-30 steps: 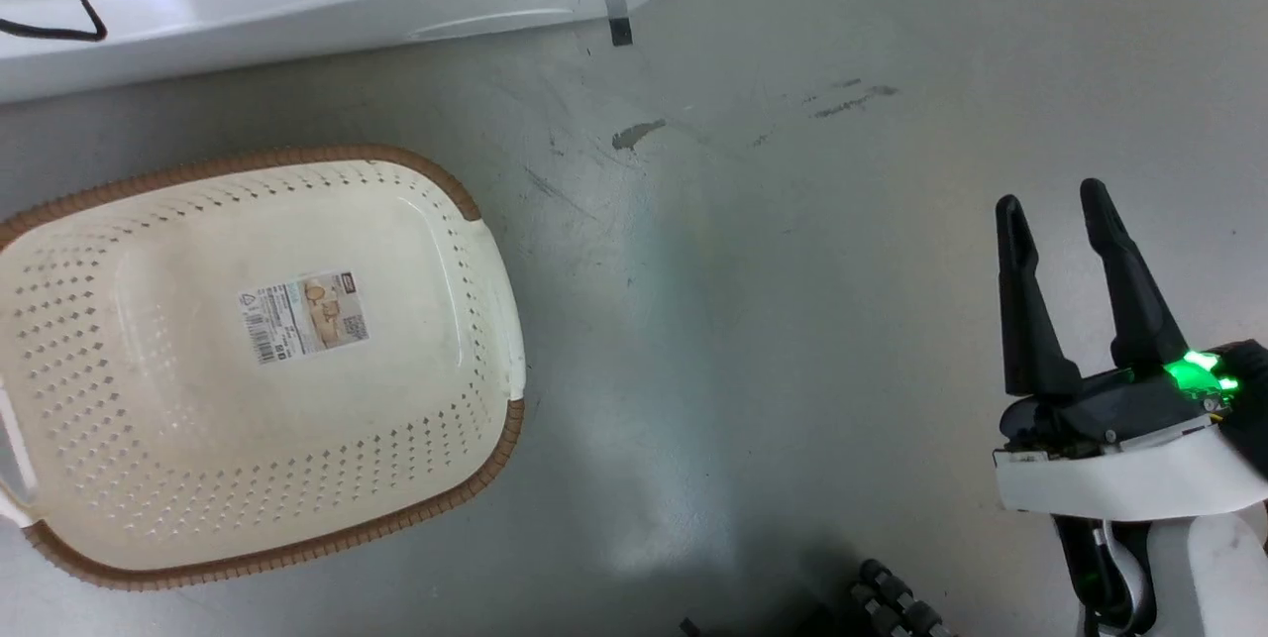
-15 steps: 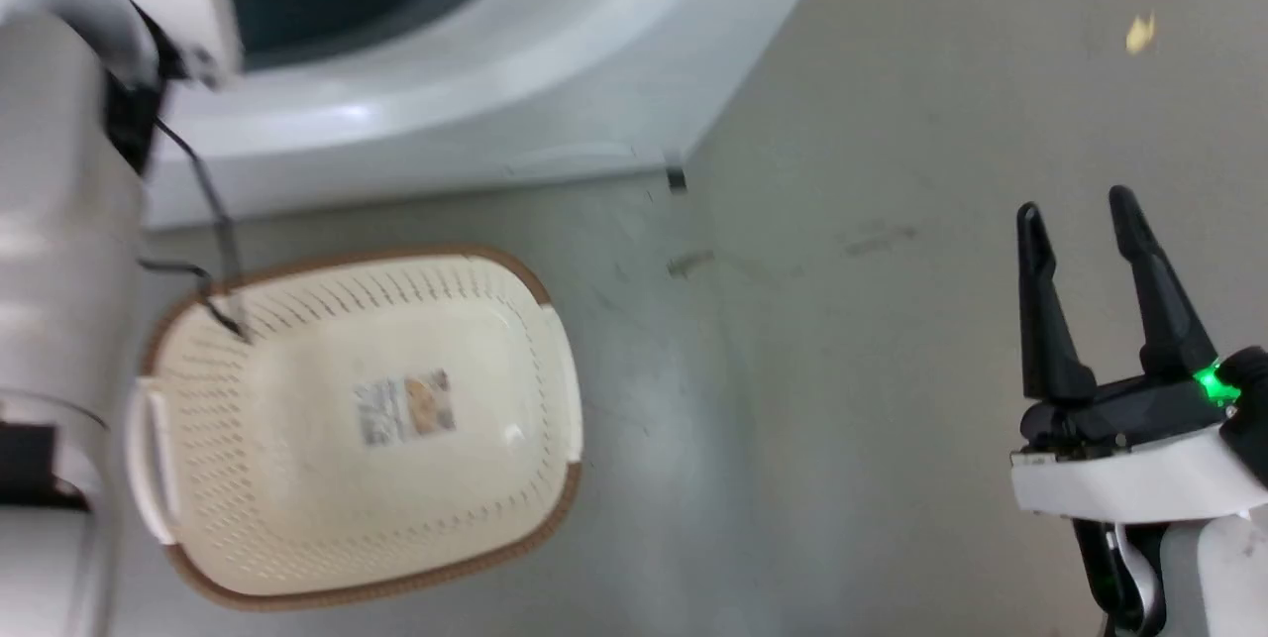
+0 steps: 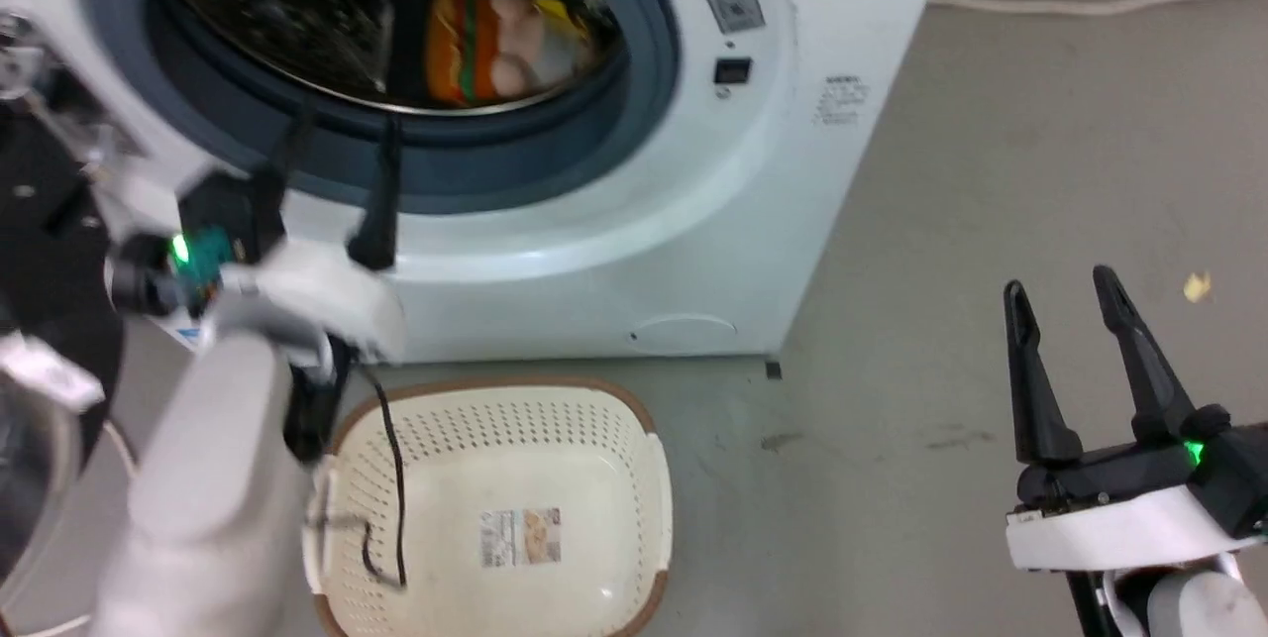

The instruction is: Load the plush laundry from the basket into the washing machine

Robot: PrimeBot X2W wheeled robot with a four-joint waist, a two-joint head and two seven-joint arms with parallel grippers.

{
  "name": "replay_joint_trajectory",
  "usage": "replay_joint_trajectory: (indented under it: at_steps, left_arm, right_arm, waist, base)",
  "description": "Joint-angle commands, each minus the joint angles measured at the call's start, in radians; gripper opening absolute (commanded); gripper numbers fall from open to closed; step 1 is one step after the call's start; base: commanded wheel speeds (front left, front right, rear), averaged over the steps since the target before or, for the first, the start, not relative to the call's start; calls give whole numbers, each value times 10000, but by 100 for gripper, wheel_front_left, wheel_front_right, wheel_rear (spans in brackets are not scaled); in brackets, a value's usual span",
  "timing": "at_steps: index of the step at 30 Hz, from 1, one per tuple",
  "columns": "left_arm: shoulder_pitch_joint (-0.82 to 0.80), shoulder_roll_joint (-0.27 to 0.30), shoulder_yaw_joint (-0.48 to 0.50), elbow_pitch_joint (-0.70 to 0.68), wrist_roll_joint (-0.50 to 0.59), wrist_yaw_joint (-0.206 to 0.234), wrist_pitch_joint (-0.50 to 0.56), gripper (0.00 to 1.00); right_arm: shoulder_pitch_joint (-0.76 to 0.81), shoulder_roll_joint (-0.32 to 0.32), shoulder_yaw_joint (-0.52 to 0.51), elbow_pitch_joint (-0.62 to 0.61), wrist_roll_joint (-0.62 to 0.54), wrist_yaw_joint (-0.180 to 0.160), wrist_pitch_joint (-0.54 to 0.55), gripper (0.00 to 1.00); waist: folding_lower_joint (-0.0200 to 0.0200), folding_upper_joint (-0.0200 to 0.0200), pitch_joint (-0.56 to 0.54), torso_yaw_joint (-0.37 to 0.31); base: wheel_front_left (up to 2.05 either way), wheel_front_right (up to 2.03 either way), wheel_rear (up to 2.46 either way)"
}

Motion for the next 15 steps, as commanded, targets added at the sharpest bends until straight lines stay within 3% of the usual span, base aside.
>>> replay_joint_trajectory:
  at_steps: [1, 10, 15]
  left_arm:
    - [876, -67, 46, -576, 40, 170, -38, 100]
    - [4814, -412, 430, -3665, 148, 1131, -40, 100]
    - [6049, -854, 339, -4074, 268, 1397, -40, 100]
  right_arm:
    - [208, 7, 36, 83, -80, -9, -44, 100]
    - [1027, 7, 208, 229, 121, -9, -44, 100]
    - [1521, 7, 240, 454, 310, -9, -44, 100]
  waist:
    - [4, 0, -842, 633]
    - [4, 0, -1790, 954]
    - [4, 0, -2076, 1066]
  base:
    - [0, 0, 0]
    - [0, 0, 0]
    - [0, 0, 0]
